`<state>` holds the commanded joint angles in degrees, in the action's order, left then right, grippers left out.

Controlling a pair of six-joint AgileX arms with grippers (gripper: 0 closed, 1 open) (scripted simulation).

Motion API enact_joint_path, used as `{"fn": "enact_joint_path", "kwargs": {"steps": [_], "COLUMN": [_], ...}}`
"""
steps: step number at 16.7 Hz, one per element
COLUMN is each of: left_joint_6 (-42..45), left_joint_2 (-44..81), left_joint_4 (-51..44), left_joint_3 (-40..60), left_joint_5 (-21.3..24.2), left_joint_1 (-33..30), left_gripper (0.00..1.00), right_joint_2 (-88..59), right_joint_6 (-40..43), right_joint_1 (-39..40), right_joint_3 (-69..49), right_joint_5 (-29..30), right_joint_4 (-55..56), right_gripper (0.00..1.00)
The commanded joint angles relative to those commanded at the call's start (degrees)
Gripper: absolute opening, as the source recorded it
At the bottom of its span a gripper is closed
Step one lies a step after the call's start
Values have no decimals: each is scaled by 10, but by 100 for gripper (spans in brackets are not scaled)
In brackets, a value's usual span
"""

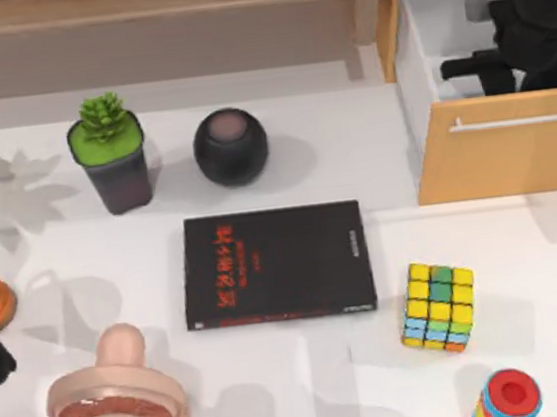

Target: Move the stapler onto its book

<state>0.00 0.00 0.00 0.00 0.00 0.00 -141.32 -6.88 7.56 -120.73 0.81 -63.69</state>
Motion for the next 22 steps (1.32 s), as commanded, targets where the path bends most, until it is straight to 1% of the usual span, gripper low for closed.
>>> {"fn": "enact_joint_path", "kwargs": {"steps": [4, 8, 13, 17, 22], "left_joint_6": [0, 0, 0, 0, 0], "left_joint_2": [0, 0, 0, 0, 0], "left_joint_4": [0, 0, 0, 0, 0], "left_joint_3": [0, 0, 0, 0, 0], "left_joint_5": [0, 0, 0, 0, 0], "left_joint_1": [0, 0, 0, 0, 0], "left_gripper": [100, 100, 100, 100, 100], "right_joint_2": [6, 42, 105, 137, 139], "right_joint_6": [-1, -10, -54, -114, -204], "right_joint_1": [0, 7, 25, 71, 162], "right_joint_3": [-2, 0, -20, -52, -88], "right_joint_5": [1, 17, 46, 61, 65], "right_joint_4": [-4, -38, -76, -90, -99], "right_gripper": [0, 0, 0, 0, 0]}}
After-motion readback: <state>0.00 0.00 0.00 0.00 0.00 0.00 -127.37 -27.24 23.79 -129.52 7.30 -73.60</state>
